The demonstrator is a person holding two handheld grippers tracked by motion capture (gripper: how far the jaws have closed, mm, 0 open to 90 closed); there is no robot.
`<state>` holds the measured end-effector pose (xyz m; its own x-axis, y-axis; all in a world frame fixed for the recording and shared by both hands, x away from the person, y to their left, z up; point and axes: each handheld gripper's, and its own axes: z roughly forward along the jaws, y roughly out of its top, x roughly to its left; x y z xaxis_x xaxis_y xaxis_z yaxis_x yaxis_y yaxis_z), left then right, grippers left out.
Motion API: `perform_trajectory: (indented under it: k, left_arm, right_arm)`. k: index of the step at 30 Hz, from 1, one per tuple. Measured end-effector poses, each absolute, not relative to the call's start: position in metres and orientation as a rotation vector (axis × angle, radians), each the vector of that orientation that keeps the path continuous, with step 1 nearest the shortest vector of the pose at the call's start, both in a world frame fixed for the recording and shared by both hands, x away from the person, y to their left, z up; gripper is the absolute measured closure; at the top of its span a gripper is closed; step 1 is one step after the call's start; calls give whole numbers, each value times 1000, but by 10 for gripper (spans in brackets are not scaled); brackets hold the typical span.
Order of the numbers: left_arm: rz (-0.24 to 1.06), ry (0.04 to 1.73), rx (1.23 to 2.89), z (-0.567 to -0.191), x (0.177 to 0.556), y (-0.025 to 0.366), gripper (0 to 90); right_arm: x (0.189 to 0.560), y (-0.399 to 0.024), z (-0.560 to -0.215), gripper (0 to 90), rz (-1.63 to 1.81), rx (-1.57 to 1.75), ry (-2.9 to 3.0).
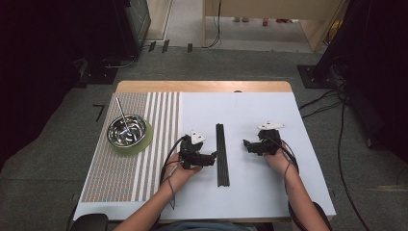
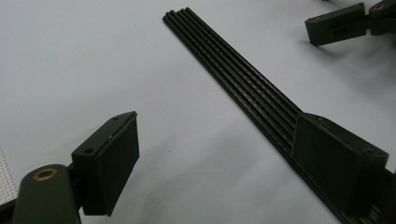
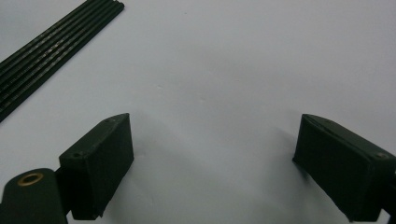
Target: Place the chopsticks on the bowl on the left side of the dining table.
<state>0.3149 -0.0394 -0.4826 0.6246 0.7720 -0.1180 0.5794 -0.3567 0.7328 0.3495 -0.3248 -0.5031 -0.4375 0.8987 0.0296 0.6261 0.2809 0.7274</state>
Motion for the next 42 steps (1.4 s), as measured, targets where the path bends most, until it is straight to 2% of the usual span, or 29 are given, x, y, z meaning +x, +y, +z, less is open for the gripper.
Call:
perform_trajectory:
  k: [26, 42]
  left_arm:
    - [354, 987, 2124, -495, 303, -56, 154]
    - [332, 995, 2123, -496, 303, -55, 161]
  right_arm:
    - [349, -325, -503, 111, 959, 1379, 2169]
    - [349, -325, -503, 111, 959, 1379, 2169]
